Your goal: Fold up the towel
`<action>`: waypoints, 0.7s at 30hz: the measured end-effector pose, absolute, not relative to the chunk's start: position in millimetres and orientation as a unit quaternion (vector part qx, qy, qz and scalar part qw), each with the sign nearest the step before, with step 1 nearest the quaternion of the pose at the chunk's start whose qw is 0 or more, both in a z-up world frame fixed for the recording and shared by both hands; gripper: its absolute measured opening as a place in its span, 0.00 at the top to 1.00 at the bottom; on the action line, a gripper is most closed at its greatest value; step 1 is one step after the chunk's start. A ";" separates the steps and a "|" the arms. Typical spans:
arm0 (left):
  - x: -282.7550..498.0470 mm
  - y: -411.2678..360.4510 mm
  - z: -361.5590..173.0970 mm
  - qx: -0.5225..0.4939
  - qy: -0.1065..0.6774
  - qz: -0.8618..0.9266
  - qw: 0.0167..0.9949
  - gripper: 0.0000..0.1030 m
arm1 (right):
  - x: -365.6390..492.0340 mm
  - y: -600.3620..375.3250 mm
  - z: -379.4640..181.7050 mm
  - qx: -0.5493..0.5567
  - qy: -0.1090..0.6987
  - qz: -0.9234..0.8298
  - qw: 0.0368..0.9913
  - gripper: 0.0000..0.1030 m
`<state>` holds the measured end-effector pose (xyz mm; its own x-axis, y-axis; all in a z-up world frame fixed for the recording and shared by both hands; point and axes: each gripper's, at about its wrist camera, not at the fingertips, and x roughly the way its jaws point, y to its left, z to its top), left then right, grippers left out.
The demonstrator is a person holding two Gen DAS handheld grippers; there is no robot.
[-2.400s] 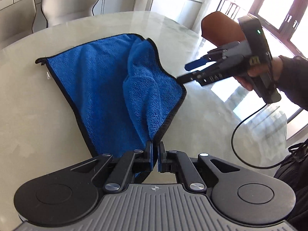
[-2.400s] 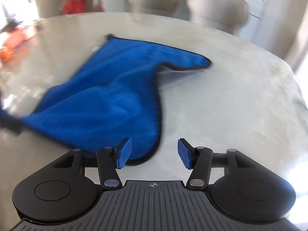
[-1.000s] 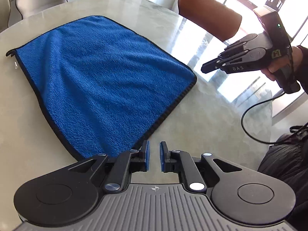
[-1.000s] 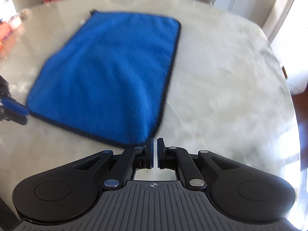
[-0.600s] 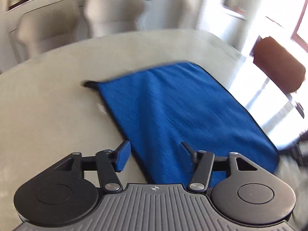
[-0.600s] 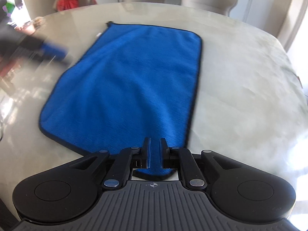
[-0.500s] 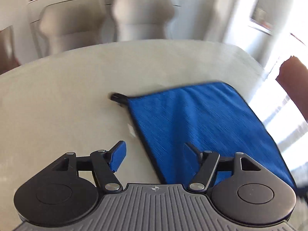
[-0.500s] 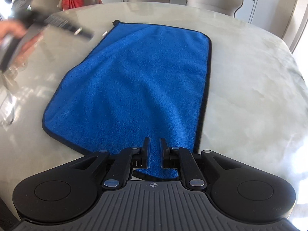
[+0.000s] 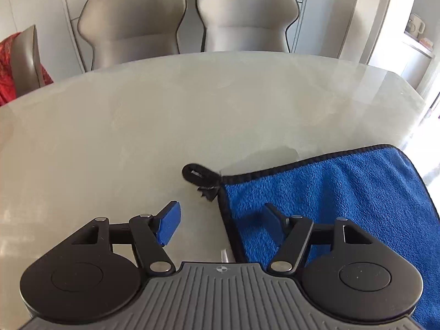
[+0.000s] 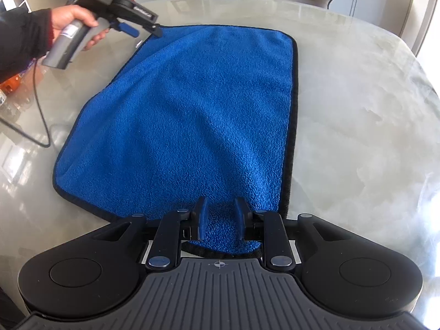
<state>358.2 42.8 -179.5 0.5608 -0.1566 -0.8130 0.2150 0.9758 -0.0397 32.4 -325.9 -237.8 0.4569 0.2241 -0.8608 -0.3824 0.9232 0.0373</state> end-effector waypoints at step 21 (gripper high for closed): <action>377.3 13.8 -168.7 0.164 0.424 -0.128 0.882 0.88 | 42.2 -322.8 -239.8 -0.078 0.481 0.184 0.854 0.75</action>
<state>377.4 13.8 -168.7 0.6082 -0.0870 -0.7890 0.3645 0.9136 0.1802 42.2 -322.8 -239.8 0.4697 0.2384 -0.8500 -0.3892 0.9202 0.0430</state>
